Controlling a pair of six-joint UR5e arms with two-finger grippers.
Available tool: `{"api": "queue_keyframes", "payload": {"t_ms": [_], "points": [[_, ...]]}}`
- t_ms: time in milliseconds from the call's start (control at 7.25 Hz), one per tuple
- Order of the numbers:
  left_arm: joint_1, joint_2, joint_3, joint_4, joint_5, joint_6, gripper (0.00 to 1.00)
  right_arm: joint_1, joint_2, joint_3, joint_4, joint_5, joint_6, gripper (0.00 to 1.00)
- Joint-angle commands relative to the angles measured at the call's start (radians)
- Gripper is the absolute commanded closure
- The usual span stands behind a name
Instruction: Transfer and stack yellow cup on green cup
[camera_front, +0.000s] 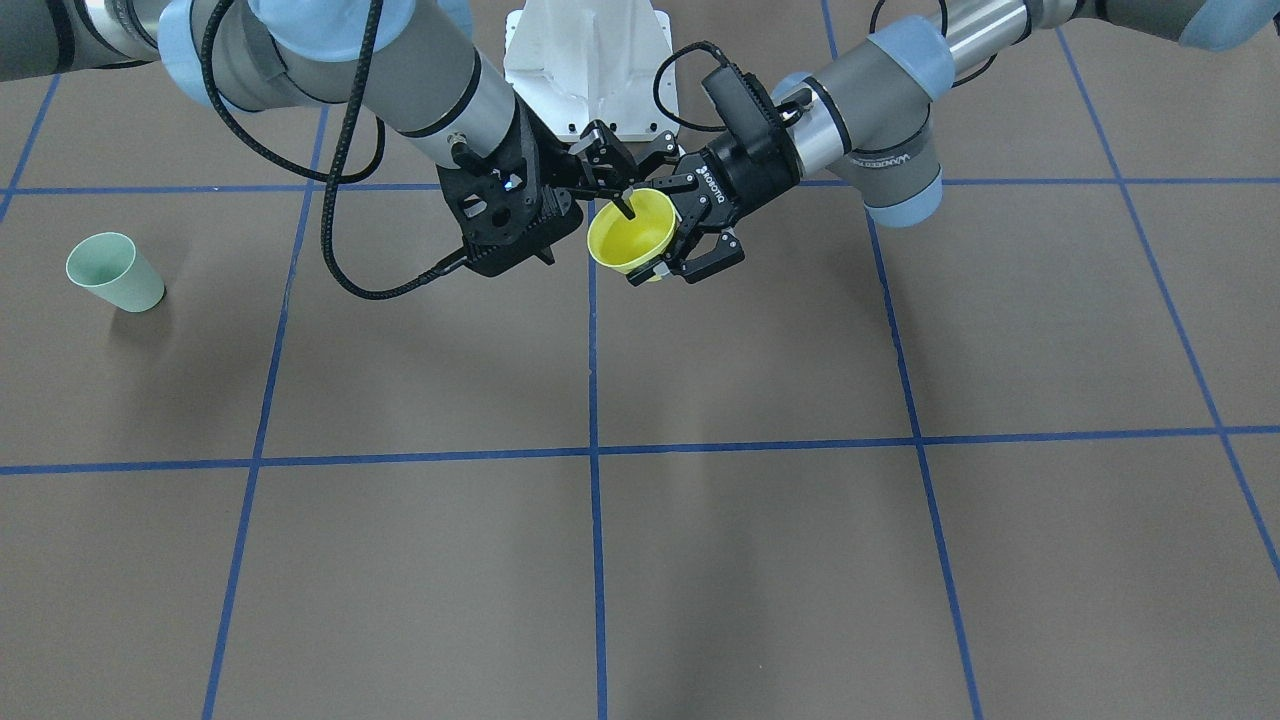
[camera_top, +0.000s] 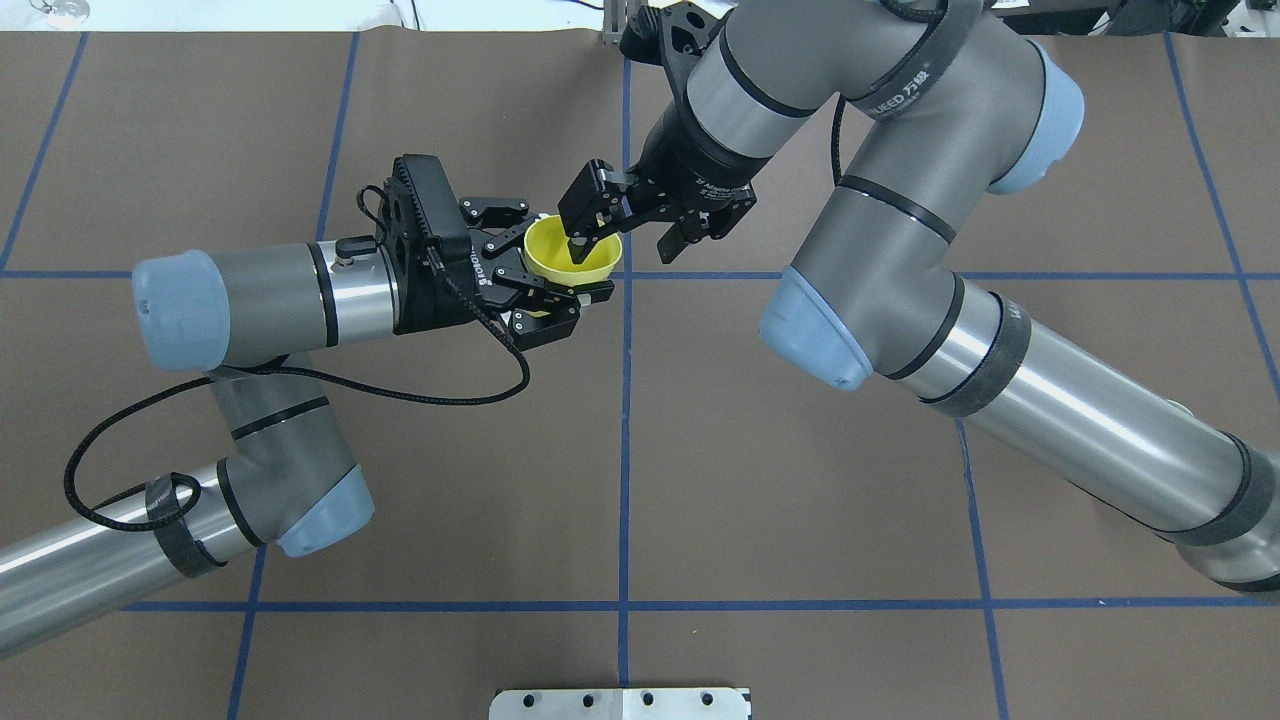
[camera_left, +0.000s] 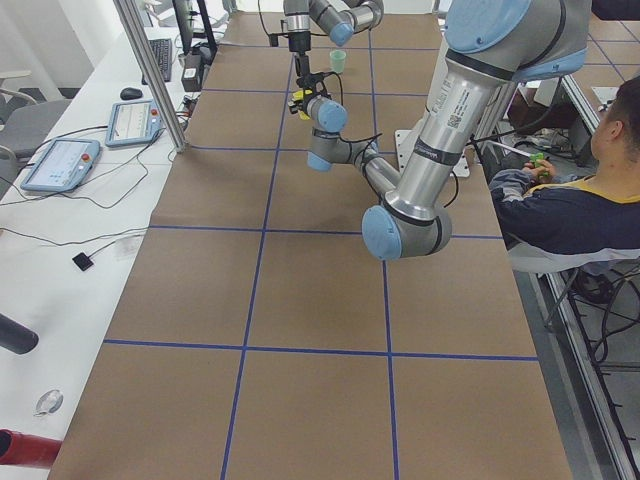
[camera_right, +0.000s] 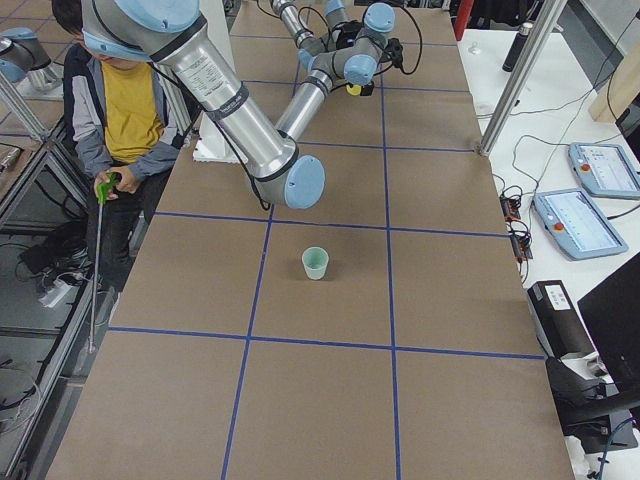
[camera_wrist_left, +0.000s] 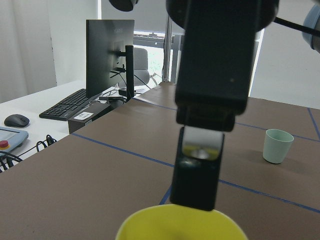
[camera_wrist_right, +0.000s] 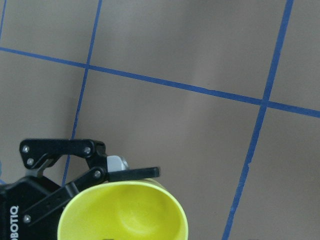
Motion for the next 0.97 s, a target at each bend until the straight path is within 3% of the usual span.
{"api": "queue_keyframes", "payload": {"t_ms": [0, 276, 828], "points": [[0.002, 0.004, 0.001, -0.012, 0.000, 0.000, 0.74, -0.009, -0.001, -0.020, 0.004, -0.003, -0.012, 0.08], [0.003, 0.007, 0.001, -0.014, 0.000, 0.000, 0.73, -0.014, -0.003, -0.033, 0.004, -0.003, -0.033, 0.11], [0.014, 0.007, 0.001, -0.022, 0.002, 0.000, 0.71, -0.014, 0.002, -0.043, 0.004, 0.012, -0.029, 0.37]]}}
